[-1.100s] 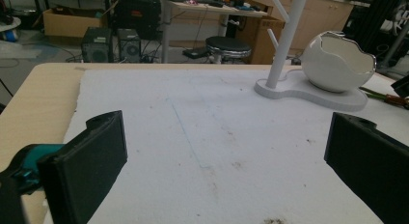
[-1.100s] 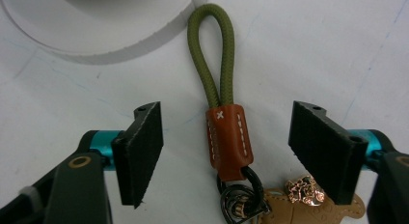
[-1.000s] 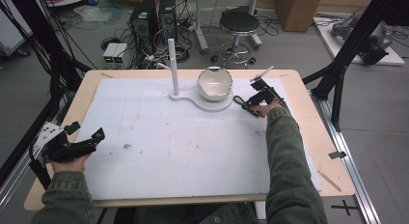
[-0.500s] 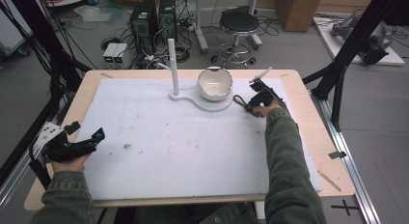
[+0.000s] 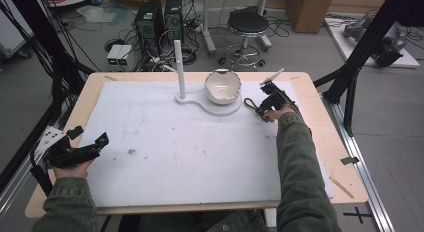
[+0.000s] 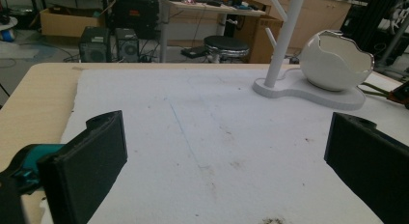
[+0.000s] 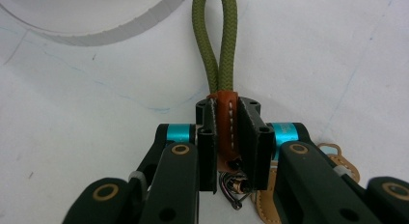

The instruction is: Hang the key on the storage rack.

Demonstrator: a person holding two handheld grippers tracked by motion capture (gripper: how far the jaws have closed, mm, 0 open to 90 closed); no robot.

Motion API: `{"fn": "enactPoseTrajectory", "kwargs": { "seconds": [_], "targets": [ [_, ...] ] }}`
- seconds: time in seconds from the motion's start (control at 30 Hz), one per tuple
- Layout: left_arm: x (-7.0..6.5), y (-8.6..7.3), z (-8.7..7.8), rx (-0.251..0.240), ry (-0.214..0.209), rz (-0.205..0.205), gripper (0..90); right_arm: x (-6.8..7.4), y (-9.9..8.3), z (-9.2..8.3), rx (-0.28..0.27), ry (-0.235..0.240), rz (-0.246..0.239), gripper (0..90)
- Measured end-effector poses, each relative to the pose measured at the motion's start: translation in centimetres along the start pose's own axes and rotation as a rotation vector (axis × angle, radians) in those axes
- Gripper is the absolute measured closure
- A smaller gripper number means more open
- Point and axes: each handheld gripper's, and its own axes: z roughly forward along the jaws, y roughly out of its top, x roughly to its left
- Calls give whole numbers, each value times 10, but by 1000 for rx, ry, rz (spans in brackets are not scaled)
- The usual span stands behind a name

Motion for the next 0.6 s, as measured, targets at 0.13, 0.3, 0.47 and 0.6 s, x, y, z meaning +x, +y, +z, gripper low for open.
{"fn": "enactPoseTrajectory", "kwargs": {
  "seconds": [0.13,0.3,0.47,0.6],
  "targets": [
    [0,0,0,-2,-2,-1,17,0,-2,-6,0,16,0,787],
    [-1,0,0,-2,-5,-3,17,4,-4,-19,-25,26,10,785],
    [-1,0,0,-5,-6,-8,17,14,-5,-31,-54,29,14,784],
    [-1,0,1,-6,-7,-10,17,20,-6,-38,-83,36,19,784]
  ]
}}
